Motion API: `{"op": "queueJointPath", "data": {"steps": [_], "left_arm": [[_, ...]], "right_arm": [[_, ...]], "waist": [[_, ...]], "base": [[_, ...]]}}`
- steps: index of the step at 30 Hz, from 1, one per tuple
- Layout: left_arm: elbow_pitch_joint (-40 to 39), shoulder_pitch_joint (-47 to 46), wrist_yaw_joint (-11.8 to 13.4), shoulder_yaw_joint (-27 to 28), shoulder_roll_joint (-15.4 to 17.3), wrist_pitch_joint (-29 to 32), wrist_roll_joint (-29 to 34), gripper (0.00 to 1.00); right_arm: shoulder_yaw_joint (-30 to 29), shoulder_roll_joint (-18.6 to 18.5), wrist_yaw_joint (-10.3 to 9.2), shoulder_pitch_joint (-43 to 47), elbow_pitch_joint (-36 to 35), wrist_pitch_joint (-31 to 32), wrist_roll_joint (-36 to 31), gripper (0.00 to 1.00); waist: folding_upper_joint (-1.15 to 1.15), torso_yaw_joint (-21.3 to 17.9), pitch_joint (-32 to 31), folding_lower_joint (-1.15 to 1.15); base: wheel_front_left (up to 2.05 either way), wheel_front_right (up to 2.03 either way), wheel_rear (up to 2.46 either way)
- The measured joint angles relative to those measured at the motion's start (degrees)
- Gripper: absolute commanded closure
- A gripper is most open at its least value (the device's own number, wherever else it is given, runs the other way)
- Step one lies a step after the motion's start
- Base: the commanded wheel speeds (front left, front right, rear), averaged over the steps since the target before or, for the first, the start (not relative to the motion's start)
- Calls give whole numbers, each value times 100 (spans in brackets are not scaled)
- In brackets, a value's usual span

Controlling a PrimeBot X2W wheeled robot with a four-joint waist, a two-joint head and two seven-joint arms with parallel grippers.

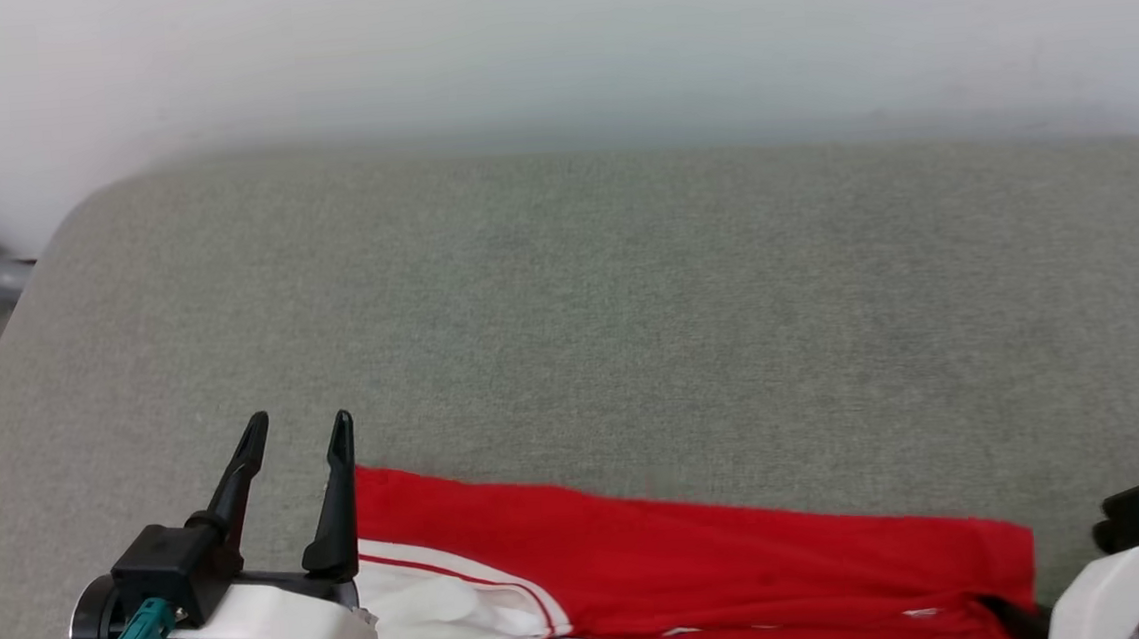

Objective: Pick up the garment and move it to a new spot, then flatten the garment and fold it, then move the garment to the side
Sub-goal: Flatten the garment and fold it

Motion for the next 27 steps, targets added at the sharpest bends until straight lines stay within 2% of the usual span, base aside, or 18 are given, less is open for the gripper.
{"op": "queueJointPath", "data": {"steps": [4, 9, 14, 17, 21, 24, 27], "left_arm": [[-38, 93, 52, -25, 36, 59, 29, 0], [-67, 154, 102, -59, 53, 136, 34, 0], [-86, 233, 151, -74, 60, 179, 32, 0], [-94, 240, 156, -89, 59, 196, 26, 0], [-96, 247, 155, -123, 58, 241, -13, 0], [-93, 247, 151, -141, 54, 254, -26, 0], [-90, 246, 151, -158, 53, 254, -30, 0]], "right_arm": [[-322, -183, 2, -79, 12, 108, 13, 100], [-1021, -403, 1, -85, 130, 202, 31, 100], [-1599, -463, 1, -112, 121, 402, 38, 100], [-1872, -247, 1, -153, 105, 704, 279, 100], [-2163, 157, 0, -238, 87, 1412, 818, 100], [-2324, 572, -1, -369, -40, 1945, 1530, 100], [-2398, 759, 0, -505, -103, 2427, 2239, 100]], "waist": [[0, -138, -172, 0], [0, -251, -339, 0], [0, -327, -415, 0], [0, -357, -430, 0], [0, -369, -439, 0], [0, -354, -434, 0], [0, -323, -428, 0]], "base": [[0, 0, 0], [0, 0, 0], [0, 0, 0], [0, 0, 0], [0, 0, 0], [0, 0, 0], [0, 0, 0]]}}
